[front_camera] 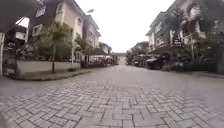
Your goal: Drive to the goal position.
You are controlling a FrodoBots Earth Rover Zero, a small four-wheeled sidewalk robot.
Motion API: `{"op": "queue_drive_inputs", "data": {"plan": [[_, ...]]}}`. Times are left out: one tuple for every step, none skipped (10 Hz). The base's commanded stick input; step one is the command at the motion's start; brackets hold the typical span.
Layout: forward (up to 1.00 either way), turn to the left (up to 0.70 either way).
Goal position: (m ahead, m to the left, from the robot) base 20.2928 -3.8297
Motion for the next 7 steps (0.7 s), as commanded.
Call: {"op": "queue_drive_inputs", "data": {"plan": [[0.70,0.00],[0.70,0.00],[0.70,0.00],[0.70,0.00],[0.70,0.00],[0.70,0.00],[0.70,0.00]]}}
